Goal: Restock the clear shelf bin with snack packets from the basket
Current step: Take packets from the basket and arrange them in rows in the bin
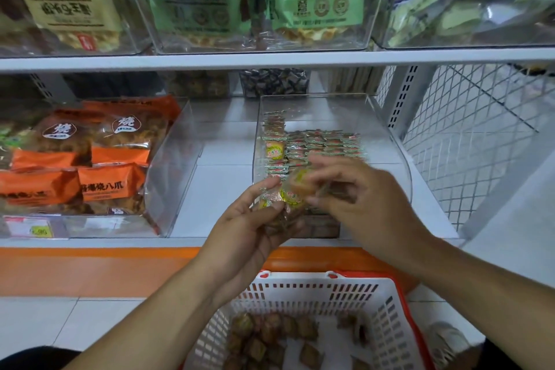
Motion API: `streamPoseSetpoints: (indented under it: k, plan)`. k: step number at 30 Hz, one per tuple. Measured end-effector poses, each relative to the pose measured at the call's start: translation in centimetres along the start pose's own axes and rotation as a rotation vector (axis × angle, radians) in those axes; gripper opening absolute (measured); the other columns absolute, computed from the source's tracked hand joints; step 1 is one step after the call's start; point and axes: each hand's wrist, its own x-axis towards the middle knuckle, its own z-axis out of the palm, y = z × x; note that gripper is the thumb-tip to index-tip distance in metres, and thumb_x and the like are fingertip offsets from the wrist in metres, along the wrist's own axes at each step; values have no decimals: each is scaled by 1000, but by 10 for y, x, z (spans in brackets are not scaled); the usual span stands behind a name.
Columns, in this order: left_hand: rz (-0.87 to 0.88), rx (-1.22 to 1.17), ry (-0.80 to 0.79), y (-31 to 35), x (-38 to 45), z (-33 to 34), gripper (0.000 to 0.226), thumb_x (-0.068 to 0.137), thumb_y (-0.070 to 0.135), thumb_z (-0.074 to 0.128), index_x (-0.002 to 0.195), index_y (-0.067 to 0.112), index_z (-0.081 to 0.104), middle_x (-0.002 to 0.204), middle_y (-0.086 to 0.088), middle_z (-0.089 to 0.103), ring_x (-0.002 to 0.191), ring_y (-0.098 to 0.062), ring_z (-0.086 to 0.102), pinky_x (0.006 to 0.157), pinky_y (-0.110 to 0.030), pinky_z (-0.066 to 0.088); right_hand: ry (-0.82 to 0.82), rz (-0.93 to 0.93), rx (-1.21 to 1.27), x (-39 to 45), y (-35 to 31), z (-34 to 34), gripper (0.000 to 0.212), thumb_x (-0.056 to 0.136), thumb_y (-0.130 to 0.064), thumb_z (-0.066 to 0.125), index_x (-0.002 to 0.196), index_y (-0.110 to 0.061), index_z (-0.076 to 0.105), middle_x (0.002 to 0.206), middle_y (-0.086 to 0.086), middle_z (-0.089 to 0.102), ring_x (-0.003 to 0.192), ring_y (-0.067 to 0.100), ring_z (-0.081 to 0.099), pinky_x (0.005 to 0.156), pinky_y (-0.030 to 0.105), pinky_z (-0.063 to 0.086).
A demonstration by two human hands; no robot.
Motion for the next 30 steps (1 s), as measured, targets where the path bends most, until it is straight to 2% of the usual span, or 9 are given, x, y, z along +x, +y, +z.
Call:
streamPoseSetpoints:
  k: [2,4,6,9,12,18,22,26,30]
  plan:
    - [11,-10,-20,1,0,1,52,83,0,60,135,4,57,114,-27,72,92,-34,75,72,-37,63,-116,21,-82,-5,3,5,39,79,-39,80,113,-56,68,142,-30,53,132,-9,47,111,35,46]
    - [16,5,-24,3,-1,0,53,83,0,59,135,4,57,112,-26,73,89,-32,76,73,-37,63,-162,13,-70,-8,2,6,39,82,-55,73,119,-56,65,145,-36,46,134,-14,42,111,20,41]
    - [14,34,-26,3,-2,-2,53,82,-1,59,134,6,58,108,-25,74,84,-30,76,72,-36,63,-133,31,37,-8,1,7,30,89,-45,69,119,-48,68,142,-33,51,131,-12,47,106,14,43]
    - [23,110,-36,3,-4,-3,53,80,1,62,133,12,61,107,-24,74,86,-32,77,72,-35,63,-99,85,140,-8,4,6,37,93,-16,71,121,-40,66,133,-26,62,127,-4,55,107,30,49]
    - [27,190,-31,3,-4,-3,52,81,5,65,133,16,63,110,-23,75,90,-31,77,70,-32,62,-165,139,155,-4,3,0,54,90,-9,74,132,-39,58,138,-16,61,131,-2,52,112,36,46]
    - [-2,401,-45,4,-7,-5,46,80,22,77,125,31,72,112,-16,76,94,-21,76,69,-25,58,-387,211,77,5,3,-16,68,93,-7,68,150,-31,43,146,-20,53,132,-4,50,112,25,42]
    - [-44,455,-81,4,-7,-4,48,78,24,79,124,35,72,109,-14,77,91,-17,74,68,-24,55,-434,262,97,6,5,-21,69,91,-5,71,150,-29,45,146,-20,53,126,-4,56,107,22,46]
    - [-83,447,-128,5,-7,-6,45,83,12,80,123,31,73,109,-20,74,92,-24,70,65,-25,53,-457,316,130,9,8,-24,66,85,-3,76,141,-31,55,124,-16,69,111,9,69,96,27,55]
    - [-80,353,-123,1,-3,-9,55,85,-9,50,124,23,73,136,-17,63,101,-34,65,69,-32,51,-519,465,211,9,11,-29,53,80,-7,80,127,-27,67,118,1,74,109,18,71,93,29,57]
